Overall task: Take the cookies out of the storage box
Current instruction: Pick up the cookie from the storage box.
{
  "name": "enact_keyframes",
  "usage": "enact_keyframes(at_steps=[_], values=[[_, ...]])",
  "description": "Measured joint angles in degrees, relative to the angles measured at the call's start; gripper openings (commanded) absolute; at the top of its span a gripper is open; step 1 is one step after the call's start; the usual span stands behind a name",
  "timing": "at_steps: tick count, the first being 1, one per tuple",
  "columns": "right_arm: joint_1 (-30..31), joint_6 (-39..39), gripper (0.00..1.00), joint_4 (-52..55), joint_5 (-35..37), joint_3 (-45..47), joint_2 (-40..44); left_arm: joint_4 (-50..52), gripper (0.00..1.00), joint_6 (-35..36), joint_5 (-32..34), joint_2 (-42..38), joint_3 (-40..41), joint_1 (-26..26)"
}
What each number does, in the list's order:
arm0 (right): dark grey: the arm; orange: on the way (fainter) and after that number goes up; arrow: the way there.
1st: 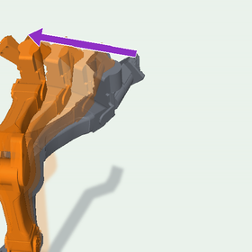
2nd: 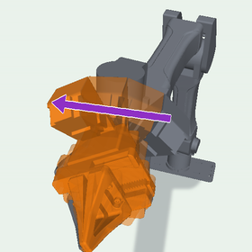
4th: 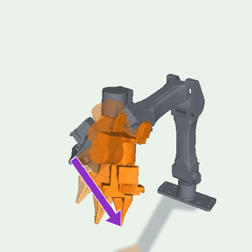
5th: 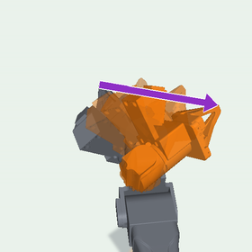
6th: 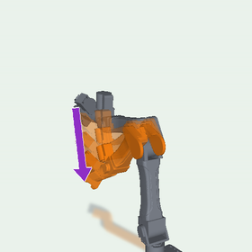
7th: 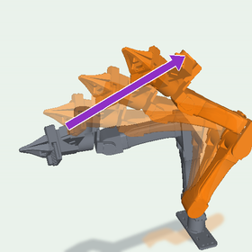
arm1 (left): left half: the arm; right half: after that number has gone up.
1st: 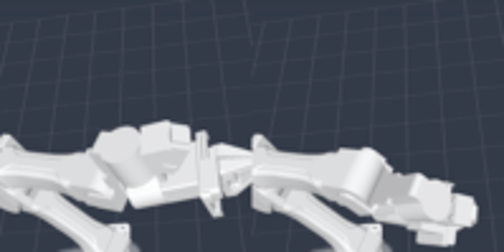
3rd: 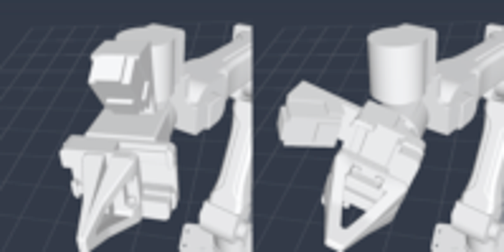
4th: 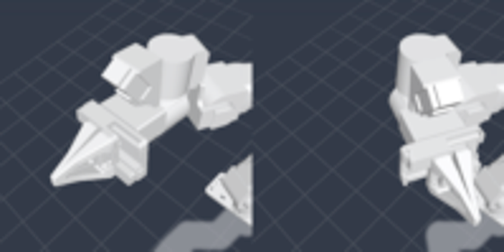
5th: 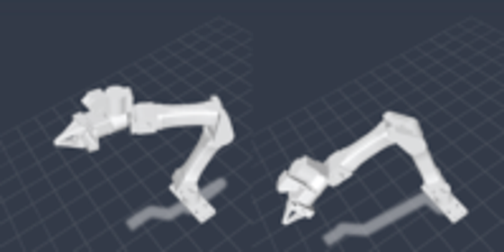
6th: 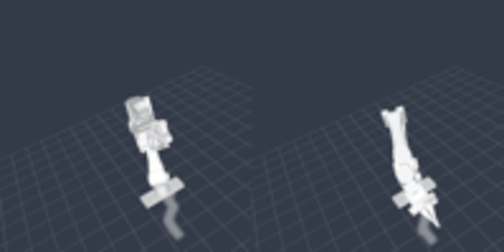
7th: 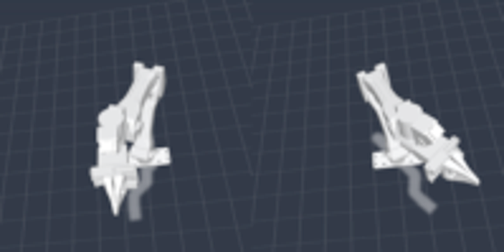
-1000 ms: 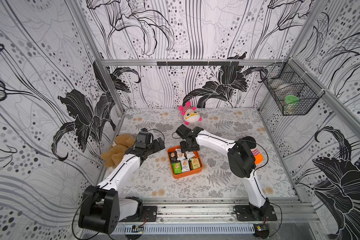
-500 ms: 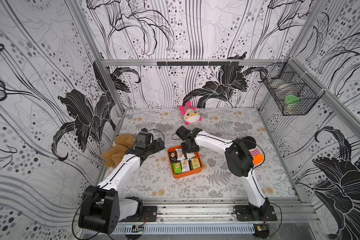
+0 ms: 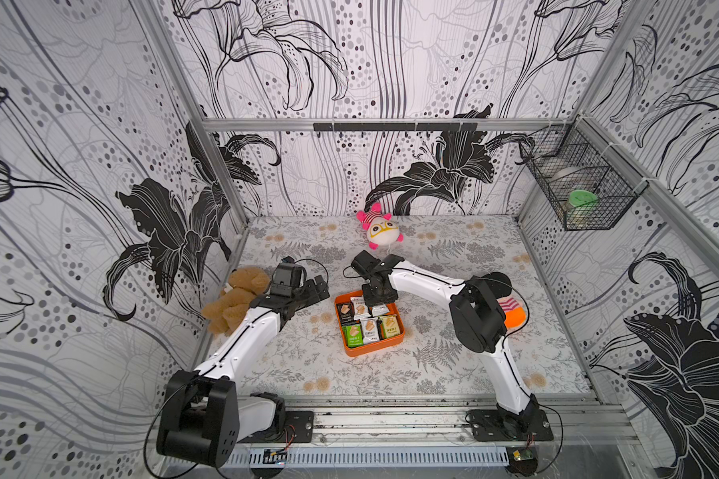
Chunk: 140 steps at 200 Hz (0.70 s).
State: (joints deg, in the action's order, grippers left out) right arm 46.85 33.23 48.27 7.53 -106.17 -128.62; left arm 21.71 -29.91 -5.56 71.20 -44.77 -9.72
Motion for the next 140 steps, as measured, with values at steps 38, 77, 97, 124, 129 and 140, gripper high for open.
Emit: enact_keyframes(at_steps=[38,77,97,124,129,140], values=[[0.00,0.20,0.41,-0.07,-2.29,0.11,1.09,0.00,0.97,0.00,-0.57,0.92,0.00,0.00],[0.00,0.61,0.40,-0.61,-3.87,2.25,4.92,0.13,0.97,-0.02,-1.60,2.14,-0.24,0.00],[0.00,0.96,0.40,-1.14,-4.81,3.93,6.82,0.17,0.97,-0.07,-2.67,3.15,-1.09,0.00],[0.00,1.79,0.40,-2.89,-7.17,6.40,9.42,0.00,0.97,-0.63,-5.09,5.07,-2.89,-0.24],[0.00,1.95,0.40,-3.37,-7.61,6.88,9.92,-0.07,0.97,-0.92,-5.55,5.49,-3.28,-0.35],[0.00,2.27,0.40,-4.17,-8.07,7.87,11.30,-0.31,0.97,-1.36,-6.36,6.51,-4.22,-0.81]])
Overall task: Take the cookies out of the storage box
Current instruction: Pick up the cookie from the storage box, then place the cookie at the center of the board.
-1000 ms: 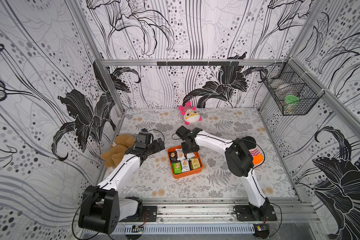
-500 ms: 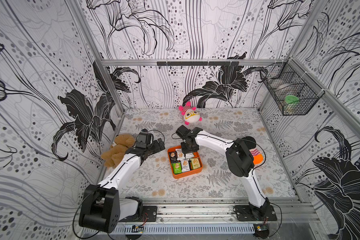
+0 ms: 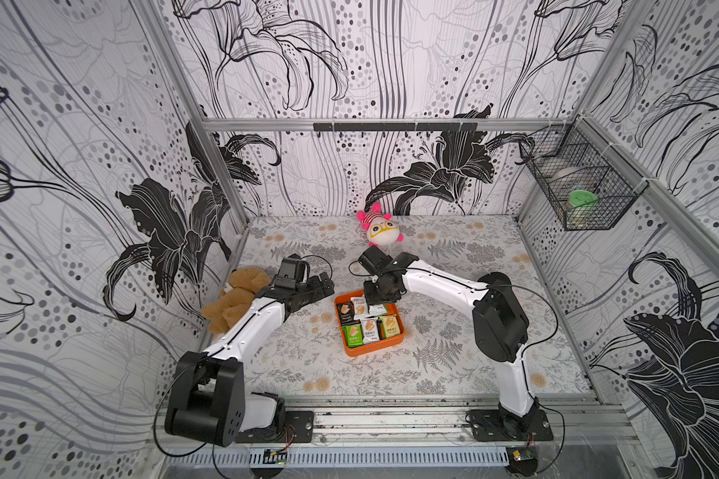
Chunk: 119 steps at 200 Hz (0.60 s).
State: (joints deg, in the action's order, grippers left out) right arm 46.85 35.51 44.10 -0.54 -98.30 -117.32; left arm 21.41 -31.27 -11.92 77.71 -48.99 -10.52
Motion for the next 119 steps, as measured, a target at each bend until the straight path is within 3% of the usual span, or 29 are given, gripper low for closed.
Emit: enact_keyframes(at_steps=[49,119], values=[[-2.95,0.24,0.40,-0.85,-0.24,0.26,5.22,-0.85,0.97,-1.16,-1.90,5.44,-5.38,-4.66],[-17.11,-4.87,0.40,-1.49,3.34,0.28,5.49,-0.61,0.97,-1.55,-0.83,8.26,-7.56,-8.26]])
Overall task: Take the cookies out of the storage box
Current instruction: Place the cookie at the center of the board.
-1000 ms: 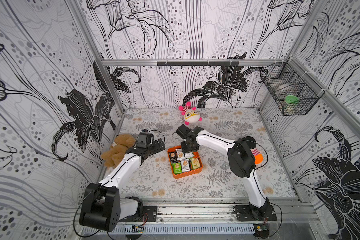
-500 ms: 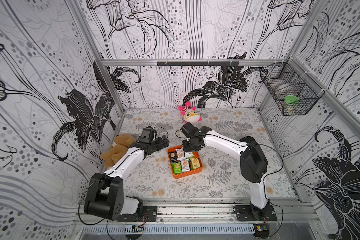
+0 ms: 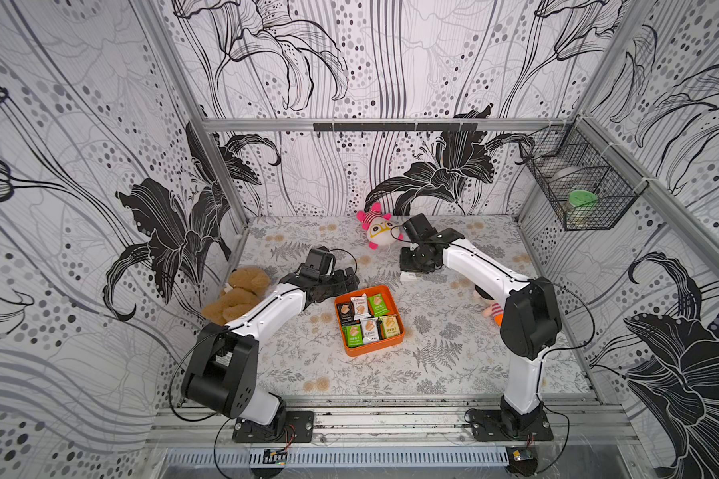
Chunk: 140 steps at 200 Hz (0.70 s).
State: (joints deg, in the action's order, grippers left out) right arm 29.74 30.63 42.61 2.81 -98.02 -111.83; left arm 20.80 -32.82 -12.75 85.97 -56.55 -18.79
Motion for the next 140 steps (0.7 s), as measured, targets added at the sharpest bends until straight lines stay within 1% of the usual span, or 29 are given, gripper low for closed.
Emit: enact_keyframes(at_steps=[36,93,140], values=[[-2.78,-3.10,0.41,0.00,0.44,-2.86,-5.77,0.11,0.97,-0.72,2.21,0.00,0.00,0.00],[-3.41,-6.75,0.42,0.92,0.39,-11.15,-17.20,0.11,0.97,-2.78,4.66,-0.02,0.00,0.00],[-3.41,-7.82,0.43,1.55,0.20,-13.31,-20.50,0.28,0.97,-3.43,6.12,-0.81,0.07,0.00]])
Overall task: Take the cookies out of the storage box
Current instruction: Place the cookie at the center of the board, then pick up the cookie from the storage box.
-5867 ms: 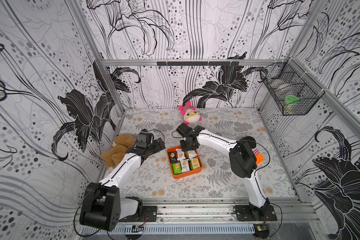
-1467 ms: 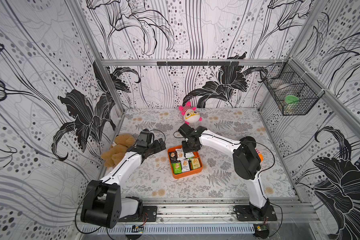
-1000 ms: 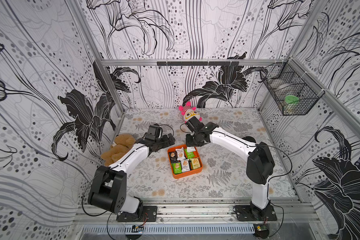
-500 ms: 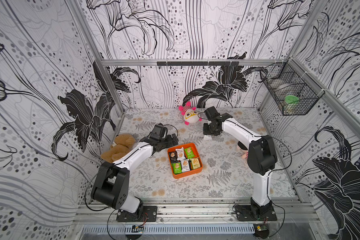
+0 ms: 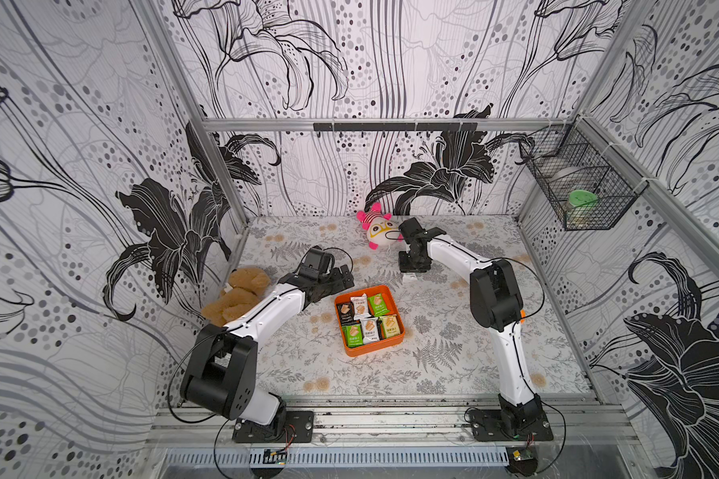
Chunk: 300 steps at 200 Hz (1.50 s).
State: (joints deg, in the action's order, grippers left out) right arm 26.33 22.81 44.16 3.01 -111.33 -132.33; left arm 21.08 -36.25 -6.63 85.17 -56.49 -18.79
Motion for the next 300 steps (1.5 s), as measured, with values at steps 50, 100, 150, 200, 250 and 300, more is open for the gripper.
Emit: enact_keyframes(at_steps=[50,100,150,200,250,300], values=[[0.00,0.02,0.46,0.26,-0.35,0.02,-0.90,-0.02,0.97,-0.20,0.63,-2.23,1.92,0.00],[0.00,-0.20,0.69,0.20,-0.39,0.04,-0.90,1.20,0.97,0.02,0.66,-2.82,2.80,0.00],[0.09,-0.37,0.70,0.20,-0.24,2.16,1.66,1.49,0.97,0.04,0.57,-5.90,3.76,0.00],[5.38,0.44,0.68,0.42,-0.46,5.07,11.23,-1.46,0.97,-0.90,-0.98,-9.29,9.94,1.46],[15.50,3.67,0.63,0.39,-1.33,5.27,14.45,-3.72,0.97,-1.66,-4.13,-10.93,16.04,8.00],[19.74,6.56,0.60,0.39,-2.82,7.39,14.05,-4.46,0.97,-1.68,-5.95,-12.76,19.71,10.34]])
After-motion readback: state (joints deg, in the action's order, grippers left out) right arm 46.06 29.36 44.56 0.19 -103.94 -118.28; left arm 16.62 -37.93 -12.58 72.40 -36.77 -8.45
